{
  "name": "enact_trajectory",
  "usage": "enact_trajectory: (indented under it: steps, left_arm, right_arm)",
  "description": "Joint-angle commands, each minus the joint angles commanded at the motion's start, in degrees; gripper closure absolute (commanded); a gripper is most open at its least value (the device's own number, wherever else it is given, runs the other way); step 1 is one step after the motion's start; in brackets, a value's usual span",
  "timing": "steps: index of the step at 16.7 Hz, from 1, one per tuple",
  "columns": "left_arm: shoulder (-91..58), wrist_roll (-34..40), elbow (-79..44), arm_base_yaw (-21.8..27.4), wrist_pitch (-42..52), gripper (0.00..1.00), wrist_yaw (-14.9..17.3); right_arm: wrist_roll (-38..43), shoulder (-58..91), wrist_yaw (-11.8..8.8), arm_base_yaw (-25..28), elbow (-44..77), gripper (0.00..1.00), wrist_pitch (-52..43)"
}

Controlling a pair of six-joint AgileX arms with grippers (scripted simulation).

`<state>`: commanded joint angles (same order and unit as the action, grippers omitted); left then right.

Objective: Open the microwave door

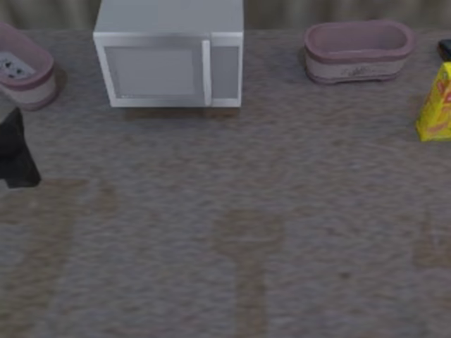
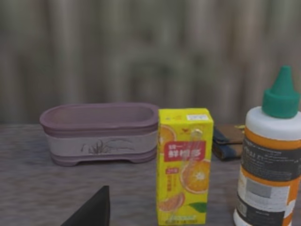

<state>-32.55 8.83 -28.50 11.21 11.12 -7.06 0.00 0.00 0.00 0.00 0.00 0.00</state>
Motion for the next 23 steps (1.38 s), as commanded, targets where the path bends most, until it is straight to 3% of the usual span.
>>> enact_trajectory:
  steps: [12,17,23]
  left_arm:
    - [-67.93,17.43,-53.53,19.78,17.45,0.0,-11.89]
    - [-79.96,20.5,-63.15,23.76,21.9,0.0,-14.35]
    - [-80.66,20.66,-63.69,23.76,22.13,0.0,-14.41]
  right_arm:
    - [0.0,0.0,0.0,0.0,0.0,0.0,0.0]
    - [0.0,0.0,0.0,0.0,0.0,0.0,0.0]
    - [0.0,0.0,0.0,0.0,0.0,0.0,0.0]
